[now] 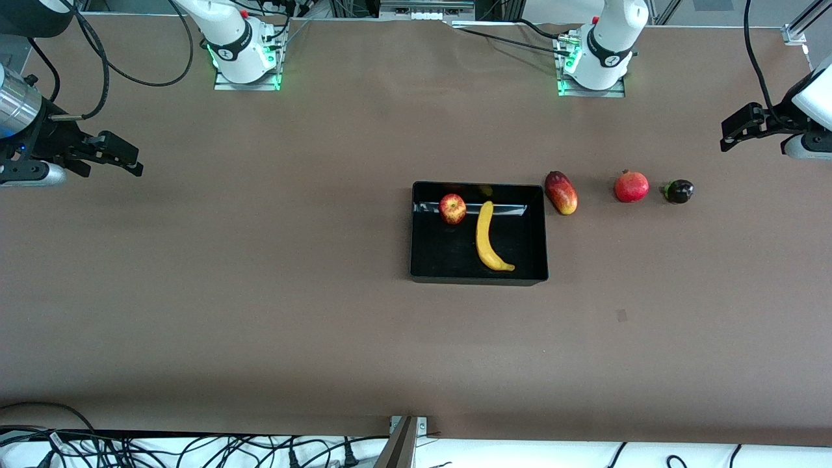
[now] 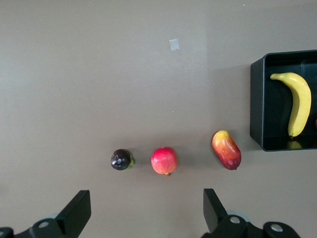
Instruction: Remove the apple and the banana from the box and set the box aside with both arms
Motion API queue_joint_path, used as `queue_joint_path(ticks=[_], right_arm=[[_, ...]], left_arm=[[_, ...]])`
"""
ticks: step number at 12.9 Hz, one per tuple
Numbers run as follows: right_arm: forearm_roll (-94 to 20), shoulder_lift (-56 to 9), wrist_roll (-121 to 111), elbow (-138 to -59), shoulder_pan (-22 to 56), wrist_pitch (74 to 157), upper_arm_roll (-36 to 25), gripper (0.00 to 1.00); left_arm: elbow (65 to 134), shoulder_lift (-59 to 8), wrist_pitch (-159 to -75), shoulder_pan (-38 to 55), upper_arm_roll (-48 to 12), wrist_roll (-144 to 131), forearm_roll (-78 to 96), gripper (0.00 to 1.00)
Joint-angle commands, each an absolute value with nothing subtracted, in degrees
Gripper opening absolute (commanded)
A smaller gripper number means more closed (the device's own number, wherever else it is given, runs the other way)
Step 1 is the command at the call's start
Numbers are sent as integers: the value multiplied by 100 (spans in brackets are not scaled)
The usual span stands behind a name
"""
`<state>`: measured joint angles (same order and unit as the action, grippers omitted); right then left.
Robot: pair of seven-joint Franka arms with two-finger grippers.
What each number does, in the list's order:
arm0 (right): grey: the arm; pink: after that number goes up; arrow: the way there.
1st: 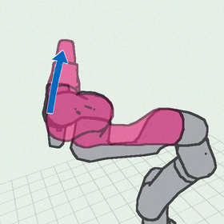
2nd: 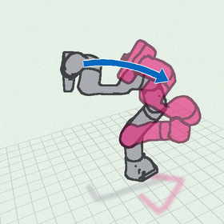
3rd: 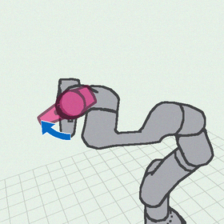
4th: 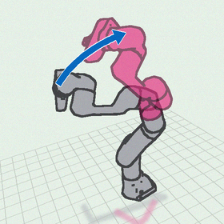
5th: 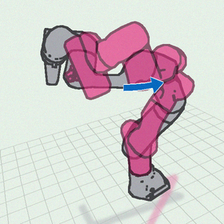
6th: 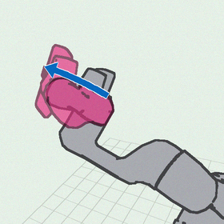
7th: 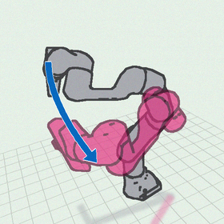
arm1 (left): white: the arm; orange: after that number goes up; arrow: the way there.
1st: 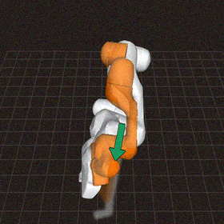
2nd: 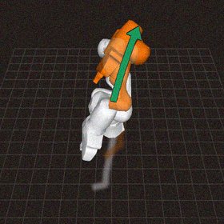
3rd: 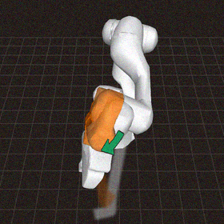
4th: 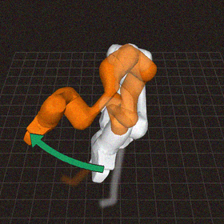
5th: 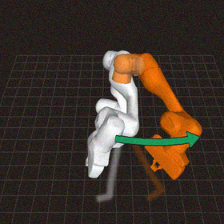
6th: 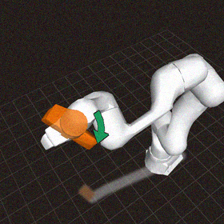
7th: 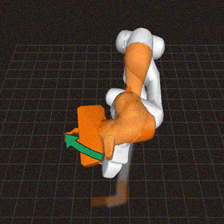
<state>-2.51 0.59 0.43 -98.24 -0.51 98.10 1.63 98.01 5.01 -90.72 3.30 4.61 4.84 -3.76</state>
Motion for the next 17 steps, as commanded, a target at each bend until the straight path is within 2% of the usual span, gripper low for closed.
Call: queue_joint_path(ticks=[1, 11, 17], right_arm=[[-237, 35, 52, -9738, -97, 9765, 202, 100], [-255, 18, -9, -9729, -97, 9932, 202, 100], [-264, 9, -9, -9729, -97, 9932, 202, 100]], left_arm=[[9747, 492, -9088, 352, 501, 448, -211, 100], [9756, 387, -9227, 386, 422, -207, -202, 100], [9774, -517, -10097, 720, -342, -3565, -255, 100]])
